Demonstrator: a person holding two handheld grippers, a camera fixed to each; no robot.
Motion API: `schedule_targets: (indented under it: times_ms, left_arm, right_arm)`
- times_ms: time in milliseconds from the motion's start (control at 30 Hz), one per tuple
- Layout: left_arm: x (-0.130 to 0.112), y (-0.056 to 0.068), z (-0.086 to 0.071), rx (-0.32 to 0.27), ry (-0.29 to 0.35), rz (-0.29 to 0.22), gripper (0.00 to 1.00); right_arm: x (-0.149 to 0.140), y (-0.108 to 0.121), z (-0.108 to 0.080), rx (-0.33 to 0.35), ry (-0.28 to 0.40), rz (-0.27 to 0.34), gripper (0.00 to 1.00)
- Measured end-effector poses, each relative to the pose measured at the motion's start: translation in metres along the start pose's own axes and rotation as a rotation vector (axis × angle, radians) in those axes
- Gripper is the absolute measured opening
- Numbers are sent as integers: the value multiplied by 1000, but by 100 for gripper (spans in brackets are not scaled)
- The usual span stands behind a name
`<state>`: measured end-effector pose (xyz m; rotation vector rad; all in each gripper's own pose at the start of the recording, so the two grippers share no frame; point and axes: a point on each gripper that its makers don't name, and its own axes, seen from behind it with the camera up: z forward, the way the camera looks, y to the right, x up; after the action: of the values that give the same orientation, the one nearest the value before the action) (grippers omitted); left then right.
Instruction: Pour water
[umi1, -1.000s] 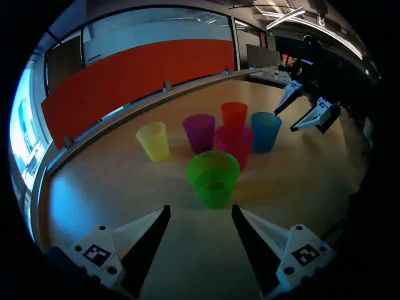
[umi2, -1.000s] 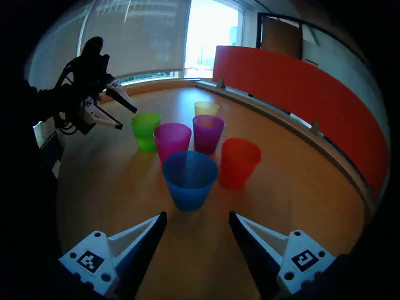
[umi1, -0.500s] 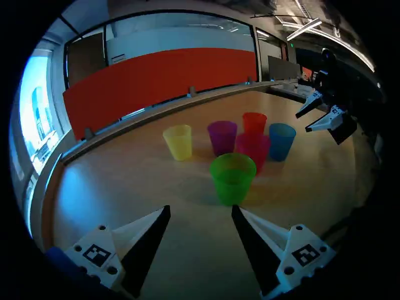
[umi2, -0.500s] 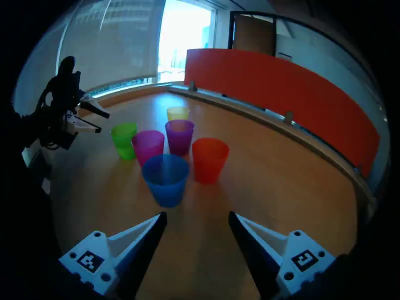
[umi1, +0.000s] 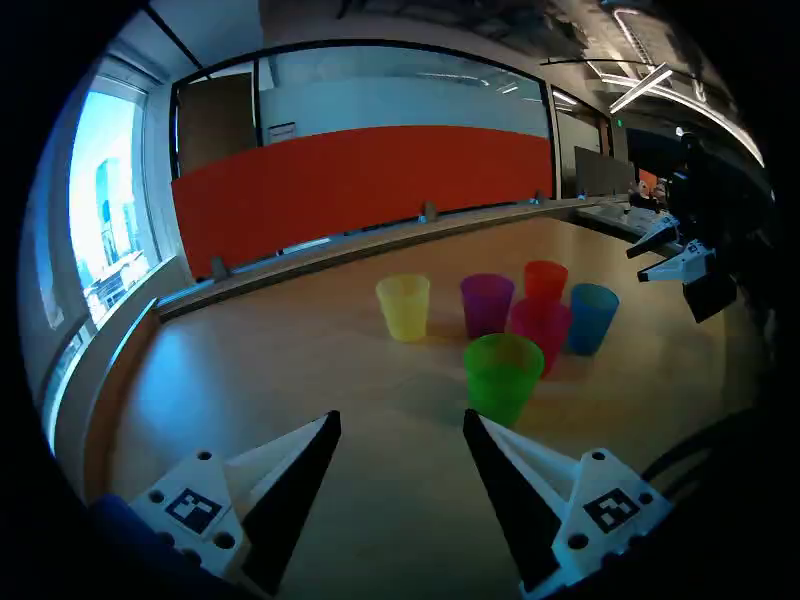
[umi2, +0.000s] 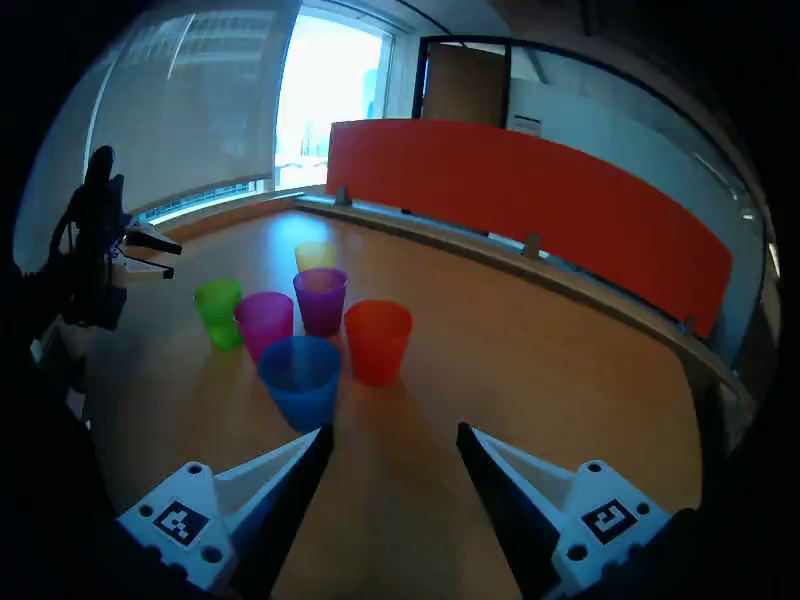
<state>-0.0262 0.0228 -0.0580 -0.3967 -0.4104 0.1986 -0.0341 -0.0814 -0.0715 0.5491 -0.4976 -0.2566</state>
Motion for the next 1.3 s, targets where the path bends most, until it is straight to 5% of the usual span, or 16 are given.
schedule_targets:
  times_ms: [667, 967, 1300]
  left_arm:
    - [38, -25, -17, 162, 208, -72, 91]
    - [53, -41, -22, 217, 282, -124, 91]
    - [74, -44, -26, 233, 358, -167, 90]
  right_arm:
    - [50, 30, 1, -228, 211, 32, 96]
    - [81, 54, -15, -341, 353, 85, 96]
    - [104, 84, -40, -438, 472, 156, 96]
